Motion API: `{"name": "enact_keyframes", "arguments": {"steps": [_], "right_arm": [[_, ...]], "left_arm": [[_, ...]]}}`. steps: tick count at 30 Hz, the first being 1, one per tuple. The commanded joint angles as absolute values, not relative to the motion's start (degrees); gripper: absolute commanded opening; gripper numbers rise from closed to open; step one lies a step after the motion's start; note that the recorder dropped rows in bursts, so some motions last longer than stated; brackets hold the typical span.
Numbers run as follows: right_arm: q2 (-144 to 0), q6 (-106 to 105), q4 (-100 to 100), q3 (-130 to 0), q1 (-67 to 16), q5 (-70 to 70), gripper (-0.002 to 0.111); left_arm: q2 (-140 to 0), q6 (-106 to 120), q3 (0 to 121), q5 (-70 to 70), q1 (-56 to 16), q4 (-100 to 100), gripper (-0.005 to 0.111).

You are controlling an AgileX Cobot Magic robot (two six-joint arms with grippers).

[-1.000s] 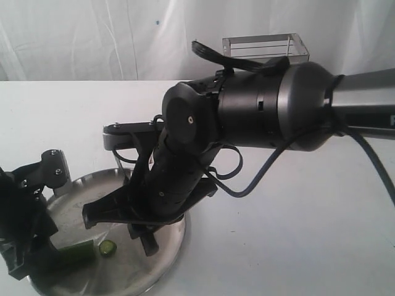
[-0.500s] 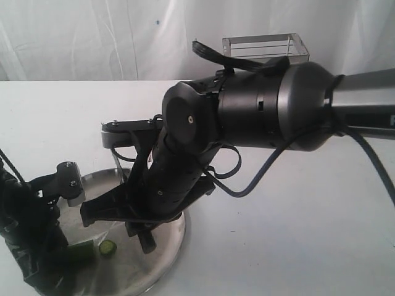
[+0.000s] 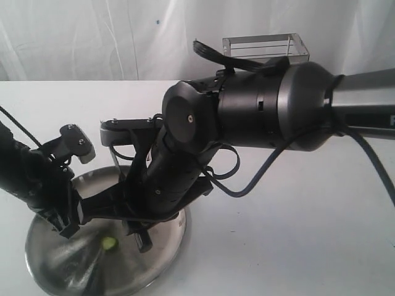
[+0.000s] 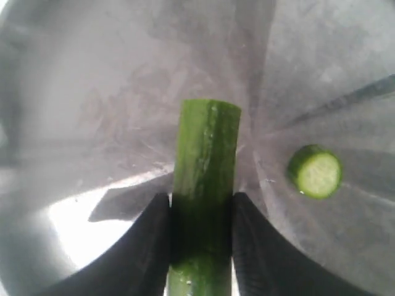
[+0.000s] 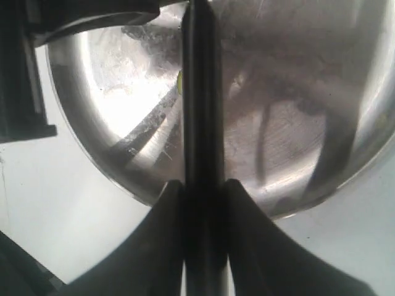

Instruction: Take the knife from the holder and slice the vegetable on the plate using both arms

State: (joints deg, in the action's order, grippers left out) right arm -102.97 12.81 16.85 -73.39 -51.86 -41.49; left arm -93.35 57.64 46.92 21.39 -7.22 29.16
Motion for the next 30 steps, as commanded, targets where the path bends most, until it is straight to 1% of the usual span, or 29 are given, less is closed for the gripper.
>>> {"name": "enact_keyframes", "arguments": {"steps": [1,2,3,4,5,7,8,13,19,23,30], "right_arm": [[-102.25,12.17,17.59,-73.52,-51.41,-40.66,0.015],[-102.25,12.17,17.72,-73.52,-51.41,-40.84,0.015],[-102.25,12.17,17.72,-73.52,-51.41,-41.13,0.015],[-102.25,12.17,17.72,-73.52,-51.41,-41.38,0.015],[-102.25,12.17,17.72,-73.52,-51.41,-41.62,0.015],[-102.25,12.17,17.72,-73.52,-51.41,-41.85,0.015],[-102.25,12.17,17.42,-73.52,-51.41,-41.98,0.015],[-102.25,13.77,14.54,-73.52,-51.41,-44.08,0.015],[-102.38,12.76,14.30,-73.52,-51.33,-50.50,0.015],[-103.45,11.85,14.41,-73.52,-51.33,-51.11,0.015],[-107.42,4.64,22.22,-73.52,-52.34,-52.09,0.015]], "left_arm": [[-97.33,56.40,47.02,21.95,-7.44,30.43,0.034],[-97.78,55.77,47.02,21.57,-7.44,30.43,0.034],[-98.05,55.16,47.02,21.51,-7.44,30.43,0.036],[-98.05,54.86,47.02,21.42,-7.44,30.43,0.043],[-98.05,53.53,47.02,20.74,-7.44,30.43,0.056],[-97.66,51.63,47.07,19.93,-7.44,30.43,0.075],[-97.08,50.89,47.07,20.15,-7.44,29.74,0.077],[-92.96,49.67,48.12,22.04,-6.74,28.31,0.075],[-87.33,43.72,48.25,22.44,-3.98,23.73,0.075],[-85.09,40.75,48.25,22.33,-2.62,23.46,0.075],[-84.67,36.86,48.25,21.88,-2.48,25.59,0.075]]}}
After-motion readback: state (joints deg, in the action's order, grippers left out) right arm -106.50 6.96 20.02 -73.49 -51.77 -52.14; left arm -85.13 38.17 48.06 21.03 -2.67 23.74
